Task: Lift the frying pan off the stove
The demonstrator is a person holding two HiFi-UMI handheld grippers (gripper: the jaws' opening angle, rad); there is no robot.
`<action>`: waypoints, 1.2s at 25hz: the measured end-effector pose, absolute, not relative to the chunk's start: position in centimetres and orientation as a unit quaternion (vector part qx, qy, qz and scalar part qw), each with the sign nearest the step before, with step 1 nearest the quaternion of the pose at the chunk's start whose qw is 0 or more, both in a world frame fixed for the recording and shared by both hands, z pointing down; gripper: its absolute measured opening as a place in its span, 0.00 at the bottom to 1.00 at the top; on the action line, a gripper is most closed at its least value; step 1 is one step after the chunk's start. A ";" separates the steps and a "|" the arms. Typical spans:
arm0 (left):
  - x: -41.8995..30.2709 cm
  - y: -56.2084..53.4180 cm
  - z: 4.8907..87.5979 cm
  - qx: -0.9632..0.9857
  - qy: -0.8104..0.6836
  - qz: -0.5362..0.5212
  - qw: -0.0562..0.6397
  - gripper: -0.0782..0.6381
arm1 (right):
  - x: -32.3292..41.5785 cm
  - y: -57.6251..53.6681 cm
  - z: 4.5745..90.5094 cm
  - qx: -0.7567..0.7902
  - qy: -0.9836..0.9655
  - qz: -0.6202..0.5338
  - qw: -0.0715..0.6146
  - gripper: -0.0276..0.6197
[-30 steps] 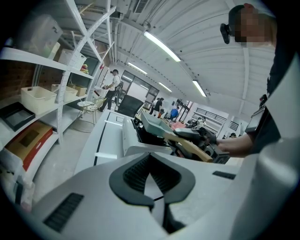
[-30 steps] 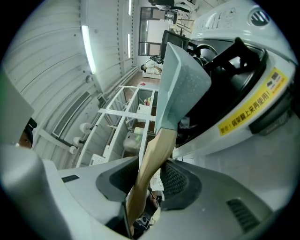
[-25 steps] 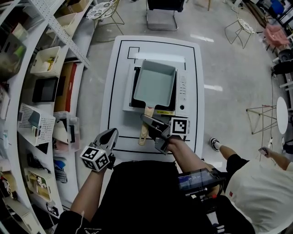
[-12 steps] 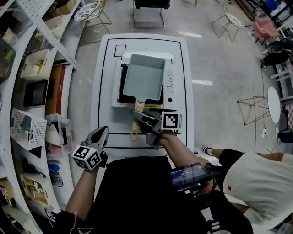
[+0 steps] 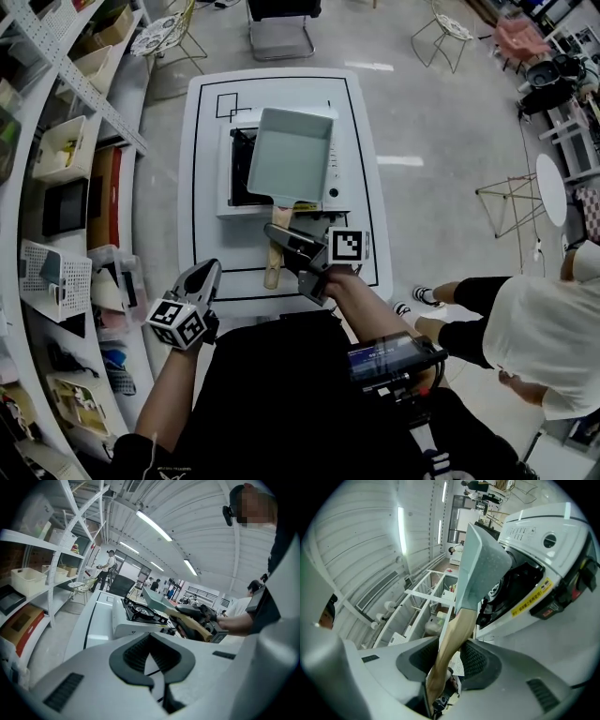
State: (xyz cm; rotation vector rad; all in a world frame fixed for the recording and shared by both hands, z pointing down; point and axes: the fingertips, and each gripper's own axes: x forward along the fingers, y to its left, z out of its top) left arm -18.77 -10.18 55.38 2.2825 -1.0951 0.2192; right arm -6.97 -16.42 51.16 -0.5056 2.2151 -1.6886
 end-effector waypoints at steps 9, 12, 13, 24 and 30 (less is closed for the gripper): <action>-17.9 -8.8 55.7 0.872 -0.381 0.094 0.293 0.12 | -5.3 -14.4 50.7 -0.202 0.771 -0.575 0.182 0.29; -17.4 -8.3 55.7 0.877 -0.369 0.096 0.292 0.12 | -4.3 -13.6 51.3 -0.224 0.768 -0.573 0.177 0.29; -17.2 -8.2 55.7 0.879 -0.366 0.097 0.291 0.12 | -4.0 -13.2 51.7 -0.234 0.765 -0.574 0.174 0.29; -14.5 -6.4 55.9 0.905 -0.310 0.128 0.263 0.12 | -1.6 -10.2 50.3 -0.253 0.760 -0.556 0.222 0.30; -13.2 -5.4 56.1 0.915 -0.282 0.142 0.250 0.12 | -0.1 -8.1 50.9 -0.278 0.747 -0.554 0.240 0.30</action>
